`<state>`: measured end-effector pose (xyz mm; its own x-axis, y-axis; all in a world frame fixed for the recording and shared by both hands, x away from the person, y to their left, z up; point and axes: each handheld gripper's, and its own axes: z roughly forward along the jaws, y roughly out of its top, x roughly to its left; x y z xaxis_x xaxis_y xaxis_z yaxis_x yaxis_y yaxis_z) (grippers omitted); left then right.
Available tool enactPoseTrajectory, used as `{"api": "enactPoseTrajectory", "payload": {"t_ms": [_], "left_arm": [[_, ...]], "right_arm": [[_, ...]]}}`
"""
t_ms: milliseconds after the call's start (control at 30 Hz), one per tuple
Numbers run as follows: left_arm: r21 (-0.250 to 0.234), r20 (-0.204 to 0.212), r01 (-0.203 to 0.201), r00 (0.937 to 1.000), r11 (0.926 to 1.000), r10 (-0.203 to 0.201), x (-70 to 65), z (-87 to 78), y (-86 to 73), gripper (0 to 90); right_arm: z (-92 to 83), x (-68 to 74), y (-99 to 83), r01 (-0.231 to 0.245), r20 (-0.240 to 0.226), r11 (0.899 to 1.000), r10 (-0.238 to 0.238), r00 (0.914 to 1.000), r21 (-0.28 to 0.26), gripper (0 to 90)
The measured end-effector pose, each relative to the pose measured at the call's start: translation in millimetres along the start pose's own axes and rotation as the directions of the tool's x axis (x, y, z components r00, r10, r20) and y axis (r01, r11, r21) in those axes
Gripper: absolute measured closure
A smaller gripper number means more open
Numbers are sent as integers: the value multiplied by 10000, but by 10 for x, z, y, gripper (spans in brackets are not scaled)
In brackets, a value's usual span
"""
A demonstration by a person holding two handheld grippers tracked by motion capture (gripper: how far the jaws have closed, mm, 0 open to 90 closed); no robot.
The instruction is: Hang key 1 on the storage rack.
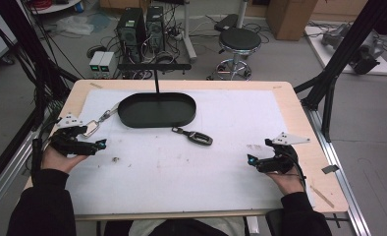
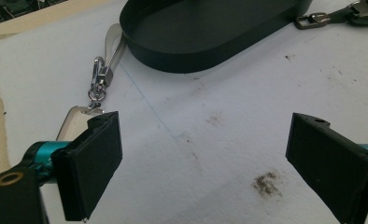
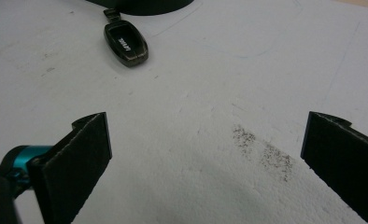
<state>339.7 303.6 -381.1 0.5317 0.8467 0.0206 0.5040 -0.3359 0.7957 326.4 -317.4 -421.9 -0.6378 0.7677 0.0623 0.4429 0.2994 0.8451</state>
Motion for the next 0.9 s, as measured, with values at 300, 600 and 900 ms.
{"api": "enactPoseTrajectory", "payload": {"t_ms": [300,600,900], "left_arm": [[309,278,139,9995,9994,-148,180,227,172,131],[615,213,92,9997,9981,-105,357,318,316,142],[1114,429,-192,9990,9936,145,503,503,446,142]], "right_arm": [[7,2,-14,-25,-54,10000,25,10000,69,10],[20,-21,-22,-31,49,9999,30,10000,120,10],[54,-6,-33,128,40,9992,-130,9999,370,10]]}}
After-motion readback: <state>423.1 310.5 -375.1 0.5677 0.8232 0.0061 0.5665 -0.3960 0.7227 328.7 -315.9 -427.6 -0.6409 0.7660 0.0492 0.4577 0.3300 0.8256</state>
